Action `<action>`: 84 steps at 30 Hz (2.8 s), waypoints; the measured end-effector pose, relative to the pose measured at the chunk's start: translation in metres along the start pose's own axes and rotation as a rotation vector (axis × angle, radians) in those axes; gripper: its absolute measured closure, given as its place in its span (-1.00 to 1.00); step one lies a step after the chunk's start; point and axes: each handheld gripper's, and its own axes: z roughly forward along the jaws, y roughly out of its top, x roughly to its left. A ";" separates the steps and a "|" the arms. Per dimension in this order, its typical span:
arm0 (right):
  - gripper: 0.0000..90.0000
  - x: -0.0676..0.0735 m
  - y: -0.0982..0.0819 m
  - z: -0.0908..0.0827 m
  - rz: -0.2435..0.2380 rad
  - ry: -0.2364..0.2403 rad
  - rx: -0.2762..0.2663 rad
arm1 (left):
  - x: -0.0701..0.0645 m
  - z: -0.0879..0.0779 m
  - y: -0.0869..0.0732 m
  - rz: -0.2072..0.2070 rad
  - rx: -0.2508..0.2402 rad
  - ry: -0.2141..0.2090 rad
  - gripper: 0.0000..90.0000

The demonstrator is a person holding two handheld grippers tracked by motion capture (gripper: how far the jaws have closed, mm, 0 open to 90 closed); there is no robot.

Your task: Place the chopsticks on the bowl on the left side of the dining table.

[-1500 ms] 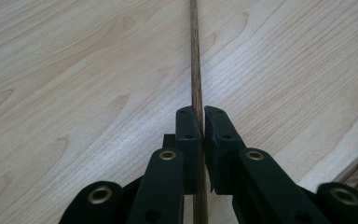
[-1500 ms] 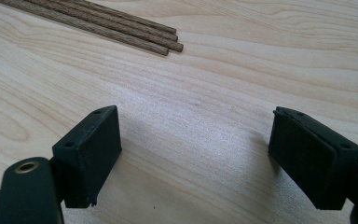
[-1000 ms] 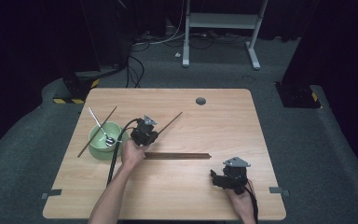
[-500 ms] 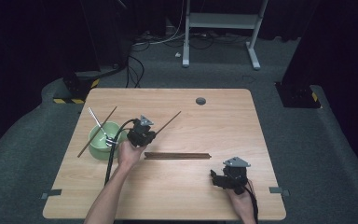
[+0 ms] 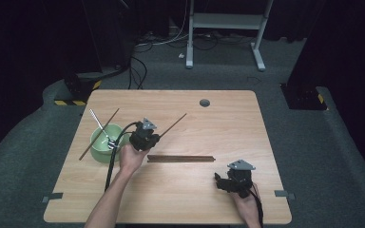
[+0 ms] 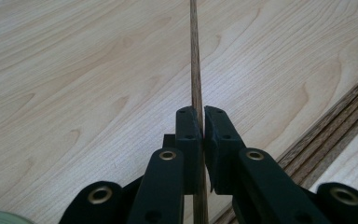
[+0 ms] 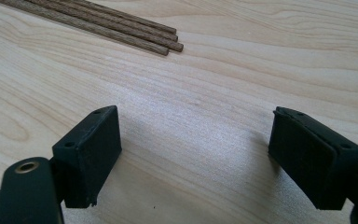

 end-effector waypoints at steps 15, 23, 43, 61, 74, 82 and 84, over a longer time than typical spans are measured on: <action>-0.63 0.000 0.000 0.000 0.001 -0.001 0.001 | 0.006 -0.017 -0.012 -0.063 -0.040 -0.030 0.87; -0.63 0.000 0.000 0.000 0.001 -0.001 0.001 | 0.007 -0.032 -0.017 -0.064 -0.062 -0.027 0.87; -0.63 0.000 0.000 0.000 0.000 0.000 0.001 | 0.009 -0.059 -0.028 -0.066 -0.095 -0.004 0.87; -0.63 0.000 0.000 0.000 0.001 -0.002 0.001 | 0.023 -0.083 -0.041 -0.089 -0.111 0.053 0.87; -0.63 0.000 0.000 0.000 0.001 -0.002 0.001 | 0.043 -0.098 -0.060 -0.159 -0.100 0.090 0.87; -0.63 0.000 0.000 0.000 0.001 -0.002 0.001 | 0.057 -0.100 -0.070 -0.206 -0.085 0.118 0.87; -0.63 0.000 0.000 0.000 0.001 -0.002 0.002 | 0.060 -0.100 -0.073 -0.214 -0.080 0.122 0.87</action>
